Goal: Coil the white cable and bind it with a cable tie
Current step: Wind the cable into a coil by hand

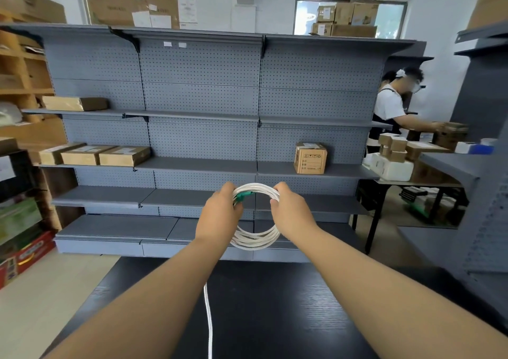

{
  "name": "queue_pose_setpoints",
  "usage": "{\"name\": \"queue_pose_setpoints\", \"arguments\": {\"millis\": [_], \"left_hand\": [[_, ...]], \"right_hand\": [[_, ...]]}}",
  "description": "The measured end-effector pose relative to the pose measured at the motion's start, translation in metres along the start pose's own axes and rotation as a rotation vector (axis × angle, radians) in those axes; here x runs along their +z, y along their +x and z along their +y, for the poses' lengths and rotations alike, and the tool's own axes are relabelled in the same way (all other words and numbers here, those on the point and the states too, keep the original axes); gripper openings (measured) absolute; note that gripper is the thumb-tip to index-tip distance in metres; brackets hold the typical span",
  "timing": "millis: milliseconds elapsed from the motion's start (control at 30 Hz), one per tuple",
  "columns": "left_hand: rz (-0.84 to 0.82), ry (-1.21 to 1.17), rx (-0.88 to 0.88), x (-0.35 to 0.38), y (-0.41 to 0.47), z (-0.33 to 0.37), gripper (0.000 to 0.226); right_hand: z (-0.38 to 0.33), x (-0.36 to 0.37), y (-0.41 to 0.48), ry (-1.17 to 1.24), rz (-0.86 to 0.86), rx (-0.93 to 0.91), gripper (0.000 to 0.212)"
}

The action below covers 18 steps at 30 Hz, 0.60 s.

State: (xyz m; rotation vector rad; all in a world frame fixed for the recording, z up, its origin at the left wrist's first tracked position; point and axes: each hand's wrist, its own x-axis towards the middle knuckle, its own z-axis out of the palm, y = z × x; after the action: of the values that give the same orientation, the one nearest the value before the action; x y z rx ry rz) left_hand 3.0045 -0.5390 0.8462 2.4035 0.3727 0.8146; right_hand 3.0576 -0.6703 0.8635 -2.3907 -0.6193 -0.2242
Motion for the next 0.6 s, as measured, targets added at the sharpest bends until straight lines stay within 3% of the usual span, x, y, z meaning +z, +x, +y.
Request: {"name": "queue_pose_setpoints", "arguments": {"millis": [300,600], "left_hand": [[-0.101,0.326,0.174,-0.012,0.010,0.000,0.012],[-0.080,-0.014,0.019,-0.027,0.011,-0.021,0.019]], "right_hand": [[-0.020,0.005,-0.002,-0.395,-0.070,-0.264,0.026],[-0.029,0.016,0.008,-0.184,-0.011,-0.085,0.018]]}}
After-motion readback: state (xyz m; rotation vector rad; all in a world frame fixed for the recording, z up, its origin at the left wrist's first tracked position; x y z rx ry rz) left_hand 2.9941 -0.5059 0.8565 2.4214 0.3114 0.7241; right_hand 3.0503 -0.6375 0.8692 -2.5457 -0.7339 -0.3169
